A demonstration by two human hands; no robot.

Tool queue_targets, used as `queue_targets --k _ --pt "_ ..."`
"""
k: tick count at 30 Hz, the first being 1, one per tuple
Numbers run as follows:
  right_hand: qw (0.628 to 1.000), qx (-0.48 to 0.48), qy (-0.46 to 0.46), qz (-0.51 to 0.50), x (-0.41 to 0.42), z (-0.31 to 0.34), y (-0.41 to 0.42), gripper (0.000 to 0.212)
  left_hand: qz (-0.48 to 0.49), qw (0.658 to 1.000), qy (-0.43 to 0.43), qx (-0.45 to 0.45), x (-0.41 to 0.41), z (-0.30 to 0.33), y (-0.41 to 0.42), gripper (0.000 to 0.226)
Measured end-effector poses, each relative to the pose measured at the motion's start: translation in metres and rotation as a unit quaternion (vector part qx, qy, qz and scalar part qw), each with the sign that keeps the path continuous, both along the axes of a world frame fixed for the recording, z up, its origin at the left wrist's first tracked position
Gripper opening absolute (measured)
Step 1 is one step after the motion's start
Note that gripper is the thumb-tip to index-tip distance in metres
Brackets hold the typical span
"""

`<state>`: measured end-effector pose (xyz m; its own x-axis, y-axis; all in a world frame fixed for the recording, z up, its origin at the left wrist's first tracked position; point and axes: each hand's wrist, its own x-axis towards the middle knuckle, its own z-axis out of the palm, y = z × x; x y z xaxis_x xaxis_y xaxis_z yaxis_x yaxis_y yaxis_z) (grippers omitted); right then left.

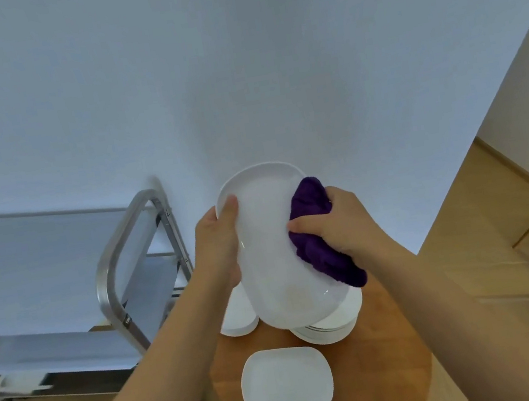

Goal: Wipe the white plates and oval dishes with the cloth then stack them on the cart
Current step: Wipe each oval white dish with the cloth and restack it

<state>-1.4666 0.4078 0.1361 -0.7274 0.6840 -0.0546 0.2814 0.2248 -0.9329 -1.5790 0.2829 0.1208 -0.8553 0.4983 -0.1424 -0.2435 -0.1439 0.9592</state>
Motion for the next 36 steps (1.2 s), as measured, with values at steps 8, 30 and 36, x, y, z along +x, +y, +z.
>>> queue_targets --k 8,30,36 --pt "0.999 0.009 -0.002 0.048 0.010 0.002 0.005 0.035 0.142 0.978 -0.083 0.131 -0.003 0.007 0.003 0.011" --pt "0.843 -0.467 0.211 -0.162 -0.005 -0.050 -0.049 0.012 0.155 0.981 -0.028 0.110 0.031 -0.004 0.022 0.028" --pt "0.864 -0.500 0.030 -0.056 0.031 -0.056 0.019 0.020 -0.192 0.932 0.293 -0.094 -0.002 -0.024 -0.027 0.085"
